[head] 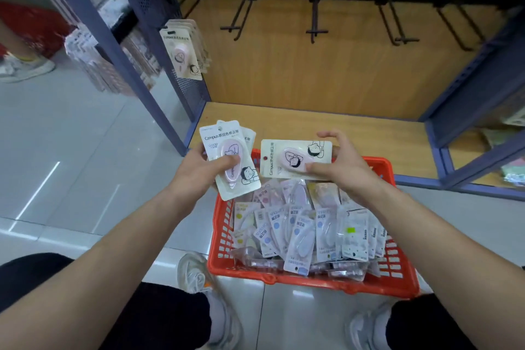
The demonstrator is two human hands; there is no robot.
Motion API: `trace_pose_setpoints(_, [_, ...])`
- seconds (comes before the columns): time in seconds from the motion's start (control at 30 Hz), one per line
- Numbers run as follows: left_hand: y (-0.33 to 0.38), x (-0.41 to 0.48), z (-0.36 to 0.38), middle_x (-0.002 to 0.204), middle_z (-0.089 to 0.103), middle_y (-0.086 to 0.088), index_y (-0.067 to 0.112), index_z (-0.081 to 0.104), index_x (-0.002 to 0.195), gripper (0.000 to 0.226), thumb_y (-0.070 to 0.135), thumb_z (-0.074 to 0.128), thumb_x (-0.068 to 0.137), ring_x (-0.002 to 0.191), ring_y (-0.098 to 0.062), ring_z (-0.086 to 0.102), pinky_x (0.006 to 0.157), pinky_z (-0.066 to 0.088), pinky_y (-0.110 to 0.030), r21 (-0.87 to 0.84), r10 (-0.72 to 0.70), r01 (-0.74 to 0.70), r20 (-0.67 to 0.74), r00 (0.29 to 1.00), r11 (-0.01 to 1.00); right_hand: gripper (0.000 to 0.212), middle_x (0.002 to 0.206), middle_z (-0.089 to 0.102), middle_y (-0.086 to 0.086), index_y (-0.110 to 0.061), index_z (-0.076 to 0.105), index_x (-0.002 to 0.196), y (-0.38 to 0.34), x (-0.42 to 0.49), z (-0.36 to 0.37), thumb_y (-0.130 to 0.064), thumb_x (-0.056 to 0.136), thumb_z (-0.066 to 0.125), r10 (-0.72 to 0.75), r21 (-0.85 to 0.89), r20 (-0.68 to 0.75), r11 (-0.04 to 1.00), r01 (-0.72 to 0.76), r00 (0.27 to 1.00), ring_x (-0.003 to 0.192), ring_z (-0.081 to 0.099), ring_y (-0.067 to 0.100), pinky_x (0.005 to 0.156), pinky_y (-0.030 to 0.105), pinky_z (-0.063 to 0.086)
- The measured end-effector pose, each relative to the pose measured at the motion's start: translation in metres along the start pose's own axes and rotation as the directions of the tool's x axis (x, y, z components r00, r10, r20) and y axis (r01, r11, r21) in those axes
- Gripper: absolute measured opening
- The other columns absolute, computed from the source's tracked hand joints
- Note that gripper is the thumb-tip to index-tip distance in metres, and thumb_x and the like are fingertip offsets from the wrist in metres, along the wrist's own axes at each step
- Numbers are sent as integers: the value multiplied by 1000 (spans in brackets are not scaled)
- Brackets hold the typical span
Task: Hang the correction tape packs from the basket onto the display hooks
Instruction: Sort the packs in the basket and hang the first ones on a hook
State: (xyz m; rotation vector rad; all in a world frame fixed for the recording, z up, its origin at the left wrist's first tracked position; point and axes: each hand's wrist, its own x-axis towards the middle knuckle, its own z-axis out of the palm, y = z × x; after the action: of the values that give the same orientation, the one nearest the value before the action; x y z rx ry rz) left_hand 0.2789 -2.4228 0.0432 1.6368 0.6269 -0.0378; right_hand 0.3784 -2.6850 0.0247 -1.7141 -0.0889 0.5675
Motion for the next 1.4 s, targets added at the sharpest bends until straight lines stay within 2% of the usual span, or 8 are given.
trace_pose_setpoints(0.07, [15, -9, 0, 114, 77, 4, 25, 65, 127, 65, 39, 83, 65, 99, -20, 76, 76, 56, -37, 3, 27, -27, 20, 999, 1000, 62, 116, 70, 15, -40, 58, 117, -15, -11, -7, -3, 74, 83, -6, 58, 24, 998, 5, 1000, 87, 70, 28, 78, 44, 57])
trace_pose_setpoints(0.23, [26, -26, 14, 111, 78, 1, 20, 63, 126, 51, 25, 85, 80, 94, -21, 77, 76, 61, -43, -80, 75, -73, 21, 997, 994, 38, 103, 76, 12, -13, 56, 115, -23, -38, 15, 5, 87, 74, 54, 298, 13, 953, -55, 998, 79, 74, 25, 69, 39, 61])
trace_pose_setpoints(0.3, [28, -30, 20, 109, 78, 2, 22, 62, 126, 58, 28, 87, 74, 93, -22, 77, 79, 61, -48, -112, 79, -78, 4, 997, 991, 40, 104, 77, 10, -10, 58, 115, -23, -44, 26, 1, 84, 80, 43, 220, 15, 974, -45, 999, 83, 77, 26, 69, 38, 62])
trace_pose_setpoints(0.5, [39, -25, 2, 108, 76, 6, 21, 59, 125, 52, 17, 85, 81, 95, -16, 76, 73, 58, -37, -96, 99, -106, -75, 992, 990, 38, 106, 78, 7, -16, 59, 118, -42, -36, 60, -2, 87, 78, 3, 82, 82, 997, -10, 997, 89, 78, 22, 69, 31, 62])
trace_pose_setpoints(0.7, [62, 2, -75, 117, 70, 0, 17, 54, 130, 57, 18, 85, 82, 92, -15, 72, 50, 50, -22, 12, 122, -122, -180, 976, 992, 17, 104, 78, 0, -23, 64, 106, -75, 30, 106, -12, 94, 69, -72, 17, -12, 997, 72, 997, 93, 75, 18, 79, 37, 61])
trace_pose_setpoints(0.83, [52, 20, -120, 111, 75, 0, 22, 56, 125, 53, 15, 85, 81, 89, -18, 76, 62, 58, -36, -5, 110, -115, -239, 965, 993, 9, 96, 78, -1, -16, 69, 102, -86, 86, 148, -10, 95, 68, -116, -8, -21, 993, 116, 993, 87, 73, 17, 73, 29, 58])
trace_pose_setpoints(1.13, [39, 59, -159, 103, 75, 8, 25, 57, 120, 51, 15, 86, 79, 82, -8, 76, 68, 56, -32, -86, 115, -147, -304, 946, 985, 18, 99, 78, -4, -24, 59, 100, -128, 187, 220, -13, 92, 71, -252, -116, 19, 961, 252, 968, 93, 74, 17, 87, 45, 60])
trace_pose_setpoints(1.4, [35, 72, -167, 111, 72, 10, 30, 56, 121, 54, 20, 87, 78, 91, -6, 73, 78, 56, -33, -115, 123, -169, -327, 937, 979, 17, 102, 77, -3, -23, 60, 104, -126, 220, 238, -14, 94, 71, -249, -40, -41, 968, 248, 968, 91, 76, 19, 80, 47, 64])
